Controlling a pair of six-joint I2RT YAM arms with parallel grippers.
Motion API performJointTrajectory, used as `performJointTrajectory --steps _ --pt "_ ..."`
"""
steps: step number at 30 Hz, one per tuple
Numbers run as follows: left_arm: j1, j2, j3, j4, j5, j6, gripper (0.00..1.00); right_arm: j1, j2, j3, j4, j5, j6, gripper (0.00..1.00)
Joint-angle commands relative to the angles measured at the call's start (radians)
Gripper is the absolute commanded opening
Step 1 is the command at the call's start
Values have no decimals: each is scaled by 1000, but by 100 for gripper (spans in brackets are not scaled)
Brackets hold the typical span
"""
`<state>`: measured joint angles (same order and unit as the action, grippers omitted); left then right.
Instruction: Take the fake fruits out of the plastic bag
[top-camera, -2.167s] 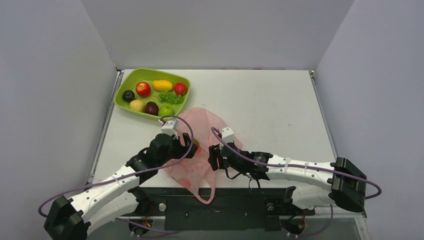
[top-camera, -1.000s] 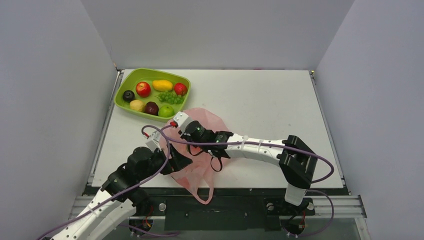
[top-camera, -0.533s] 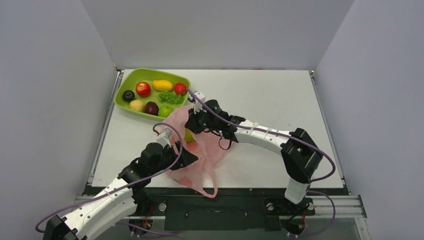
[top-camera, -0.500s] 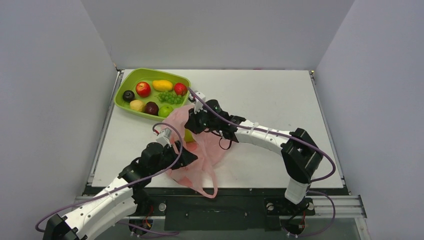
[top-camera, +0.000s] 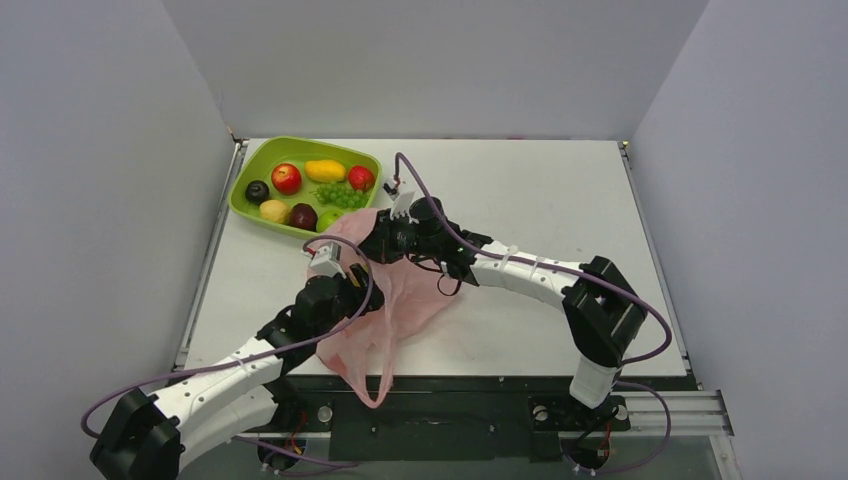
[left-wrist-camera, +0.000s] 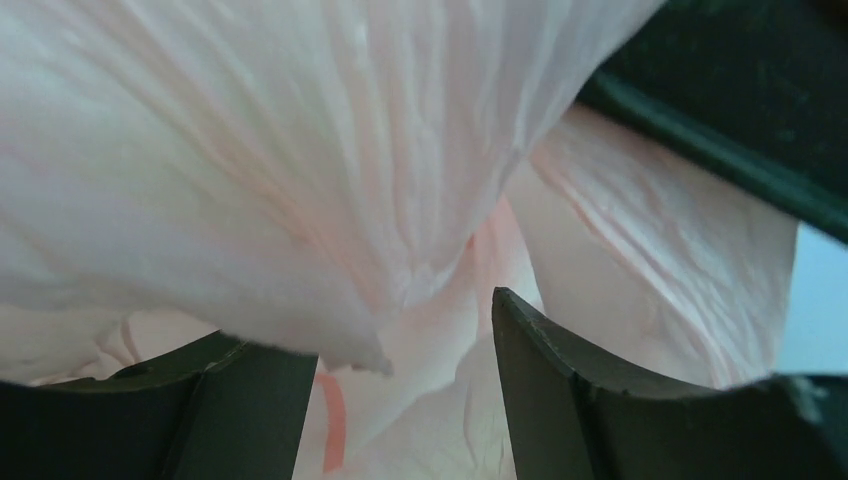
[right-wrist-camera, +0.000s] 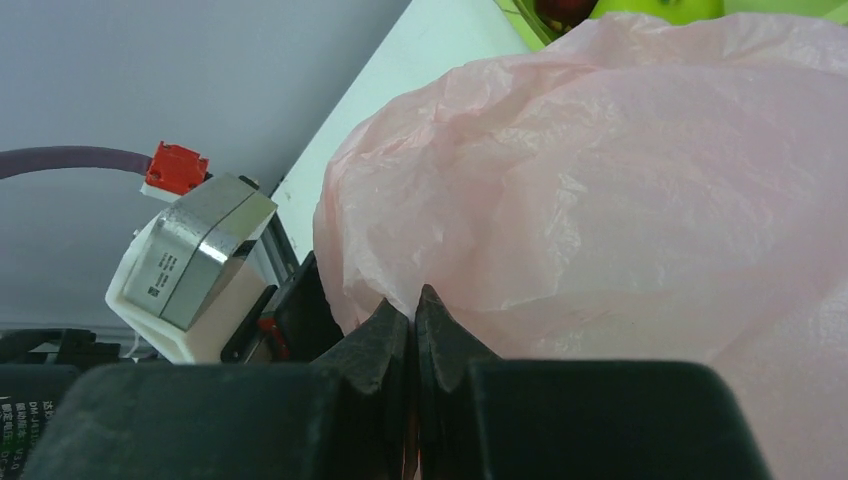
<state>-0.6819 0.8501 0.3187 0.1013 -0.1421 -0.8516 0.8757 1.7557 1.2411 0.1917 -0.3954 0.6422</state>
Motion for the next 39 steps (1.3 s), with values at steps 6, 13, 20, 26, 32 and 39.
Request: performJointTrajectory --steps 6,13,20,26,32,39 --pt "4 6 17 183 -68 22 59 -13 -63 -24 43 -39 5 0" --pt "7 -159 7 -120 -96 -46 72 29 -184 -22 -356 338 -229 47" --pt "14 -262 7 -236 -69 -6 82 219 -255 -112 -466 818 -210 62" --pt "16 -269 45 -329 11 -33 80 311 -276 -190 -407 936 -135 64" --pt "24 -343 116 -563 6 -71 79 315 -394 -363 -143 802 -18 64" --pt "27 -394 156 -617 139 -88 76 355 -445 -502 40 719 41 63"
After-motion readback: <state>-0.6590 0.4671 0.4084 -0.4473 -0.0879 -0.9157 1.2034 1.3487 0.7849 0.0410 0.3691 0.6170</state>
